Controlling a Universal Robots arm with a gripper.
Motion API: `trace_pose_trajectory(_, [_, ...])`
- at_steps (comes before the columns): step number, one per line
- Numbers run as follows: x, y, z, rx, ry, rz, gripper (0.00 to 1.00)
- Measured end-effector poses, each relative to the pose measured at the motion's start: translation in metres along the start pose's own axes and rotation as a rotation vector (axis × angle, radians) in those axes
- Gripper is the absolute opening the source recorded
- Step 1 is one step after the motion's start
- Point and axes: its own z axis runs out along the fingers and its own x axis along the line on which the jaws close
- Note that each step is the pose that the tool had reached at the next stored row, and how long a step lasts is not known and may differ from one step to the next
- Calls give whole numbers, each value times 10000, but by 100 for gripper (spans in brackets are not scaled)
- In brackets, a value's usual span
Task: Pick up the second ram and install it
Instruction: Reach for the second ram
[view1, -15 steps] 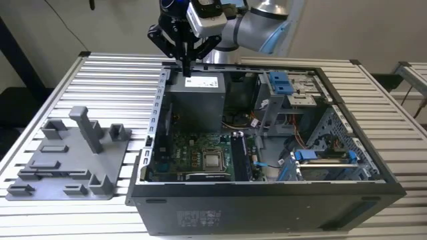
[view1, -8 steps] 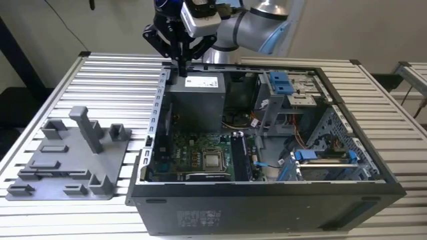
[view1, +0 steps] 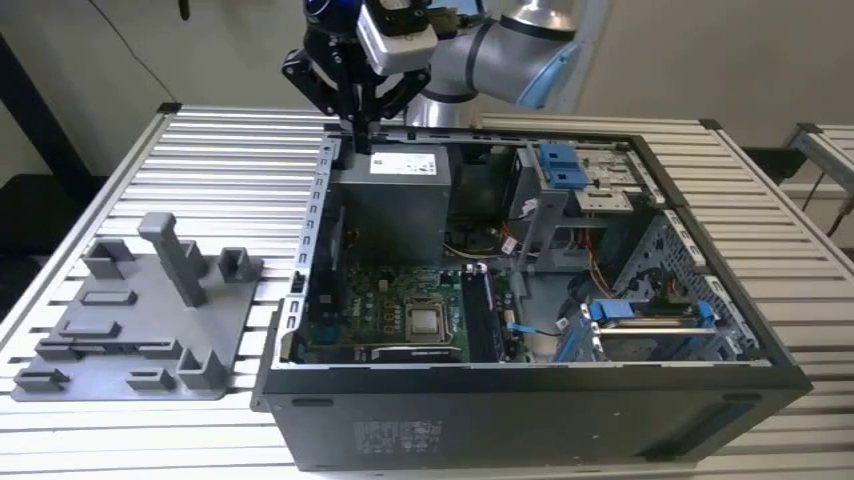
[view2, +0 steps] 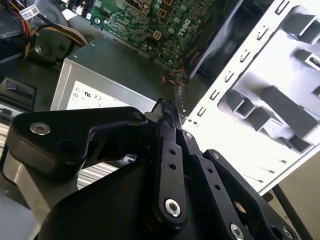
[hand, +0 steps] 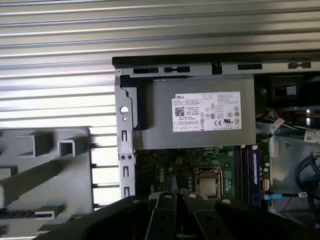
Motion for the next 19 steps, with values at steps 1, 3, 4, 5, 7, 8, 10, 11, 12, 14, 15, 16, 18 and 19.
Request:
trace_pose_trajectory(1, [2,0,0,1,1,0,11])
trace_pose_trajectory(3, [5,-1,1,1,4,0,11])
trace_pose_trajectory(4, [8,-1,2,1,4,1,11])
trace_pose_trajectory(5, [10,-1,3,1,4,1,11])
trace_pose_trajectory(7, [13,-1,5,1,6,-1,11])
trace_pose_trajectory(8, [15,-2,6,1,8,0,11])
trace_pose_trajectory(10, [19,-2,9,1,10,0,11])
trace_pose_trajectory(11, [21,-2,9,1,11,1,11])
trace_pose_trajectory(12, [22,-2,10,1,13,0,11])
trace_pose_trajectory(14, [24,-2,13,2,17,0,11])
trace_pose_trajectory(15, [25,-3,14,1,18,1,11])
trace_pose_trajectory(16, [27,-3,15,2,20,1,11])
trace_pose_trajectory(18, [32,-3,17,2,21,2,11])
trace_pose_trajectory(19, [35,-3,18,1,20,2,11])
